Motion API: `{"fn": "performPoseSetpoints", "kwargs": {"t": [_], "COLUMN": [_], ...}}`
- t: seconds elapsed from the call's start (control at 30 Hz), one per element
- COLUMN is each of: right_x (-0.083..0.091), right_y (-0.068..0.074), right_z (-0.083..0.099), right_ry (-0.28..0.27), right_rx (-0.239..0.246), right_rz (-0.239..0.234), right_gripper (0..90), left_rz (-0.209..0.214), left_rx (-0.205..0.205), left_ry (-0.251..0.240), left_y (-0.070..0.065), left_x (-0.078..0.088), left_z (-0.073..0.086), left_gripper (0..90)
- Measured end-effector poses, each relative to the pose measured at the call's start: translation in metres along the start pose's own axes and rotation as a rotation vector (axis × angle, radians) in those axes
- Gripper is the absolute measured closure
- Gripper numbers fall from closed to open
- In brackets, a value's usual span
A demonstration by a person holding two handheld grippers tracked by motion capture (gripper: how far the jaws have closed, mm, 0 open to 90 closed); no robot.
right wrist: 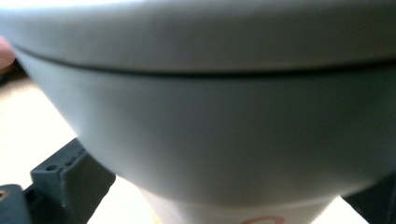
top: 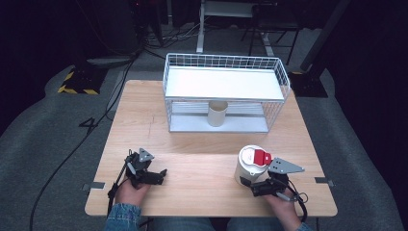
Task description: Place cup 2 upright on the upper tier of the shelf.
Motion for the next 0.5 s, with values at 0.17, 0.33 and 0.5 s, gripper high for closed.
{"fn": "performPoseSetpoints", "kwargs": {"t": [0.17, 0.33, 0.5], "right_x": [-0.0009, 0.0002, 0.0003], "right_y": [-0.0007, -0.003, -0.003], "right_z": [-0.001, -0.0003, -0.0002], "right_ry": [-0.03, -0.04, -0.038], "right_rx": [0.023, 0.017, 0.02], "right_rz": [0.027, 0.017, 0.016], "right_gripper": [8.7, 12.4, 12.7], "left_rz": [-0.001, -0.001, -0.001], "left_rx": [0.0, 0.0, 0.0], "left_ry": [0.001, 0.001, 0.001], "left_y": [0.0001, 0.0001, 0.0001], "left_x": [0.0001, 0.0001, 0.0001], "left_z": [0.0, 0.0, 0.0], "left_gripper": [0.2, 0.2, 0.3]}}
Point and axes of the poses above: each handheld gripper's, and its own axes: x roughly backward along the jaws, z roughly out of its underside, y roughly to its left, the point moved 9 cm from there along -x, roughly forward along the jaws, and after that the axes turned 6 degrees about z, right-handed, at the moved point
